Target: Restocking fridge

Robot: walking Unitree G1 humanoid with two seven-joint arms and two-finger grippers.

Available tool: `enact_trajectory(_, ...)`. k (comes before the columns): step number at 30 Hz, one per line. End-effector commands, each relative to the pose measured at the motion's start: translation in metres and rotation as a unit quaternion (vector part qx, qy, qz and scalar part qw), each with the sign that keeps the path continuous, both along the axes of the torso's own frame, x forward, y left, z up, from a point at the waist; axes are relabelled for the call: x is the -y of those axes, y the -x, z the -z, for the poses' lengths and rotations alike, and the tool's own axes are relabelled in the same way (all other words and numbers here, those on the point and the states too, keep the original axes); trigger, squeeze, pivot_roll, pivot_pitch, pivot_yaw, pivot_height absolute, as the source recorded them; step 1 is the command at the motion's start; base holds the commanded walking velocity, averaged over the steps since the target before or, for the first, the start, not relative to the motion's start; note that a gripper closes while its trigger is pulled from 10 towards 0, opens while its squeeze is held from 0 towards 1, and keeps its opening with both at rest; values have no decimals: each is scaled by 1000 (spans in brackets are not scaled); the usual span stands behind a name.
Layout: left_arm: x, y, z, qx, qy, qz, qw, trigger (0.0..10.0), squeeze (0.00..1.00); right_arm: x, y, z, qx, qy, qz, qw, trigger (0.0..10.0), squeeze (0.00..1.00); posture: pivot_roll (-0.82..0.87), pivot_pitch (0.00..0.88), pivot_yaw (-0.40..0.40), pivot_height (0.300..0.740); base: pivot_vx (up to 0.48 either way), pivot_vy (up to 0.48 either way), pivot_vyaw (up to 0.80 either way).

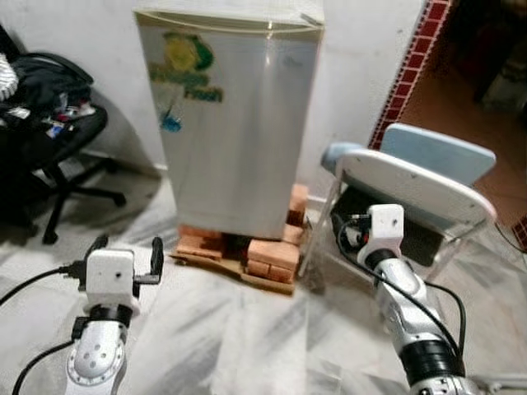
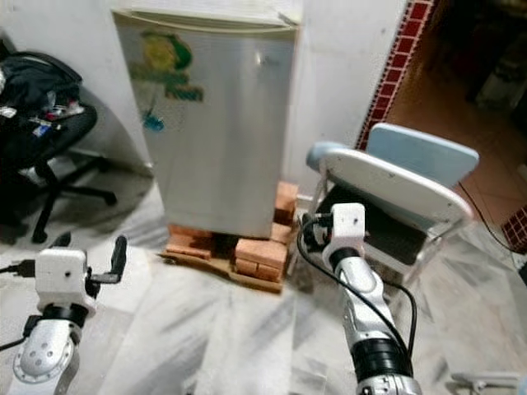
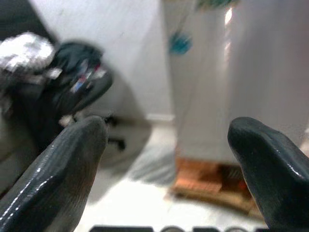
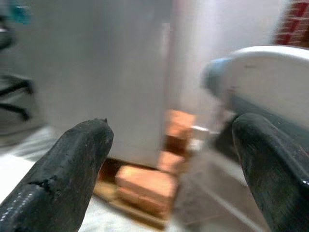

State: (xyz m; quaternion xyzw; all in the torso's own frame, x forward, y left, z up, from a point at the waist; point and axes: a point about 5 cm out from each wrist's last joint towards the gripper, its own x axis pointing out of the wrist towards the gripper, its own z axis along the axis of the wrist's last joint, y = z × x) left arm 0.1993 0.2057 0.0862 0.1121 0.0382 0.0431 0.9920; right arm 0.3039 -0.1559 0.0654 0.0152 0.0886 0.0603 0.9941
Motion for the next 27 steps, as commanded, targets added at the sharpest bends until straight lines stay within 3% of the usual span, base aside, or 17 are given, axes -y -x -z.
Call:
enact_trajectory(1,3,-4,-1,7,4,6,1000,10000,0,8,-2,-7,16,4,8,1000,10000,0,98,0,-59,740,0,480,0)
enact_trajectory(9,-3,-7,-2,15,3,-7,1000,10000,0,9,-3,-8,21,4,11,1000,10000,0,96,0,-60,740,0,363,0)
enact_trajectory(27,-2,-2,1,17,6,-20,1000,10000,0,11,1,-6,20,7,14,1000,10000,0,93,0,-62,740,0,0,0)
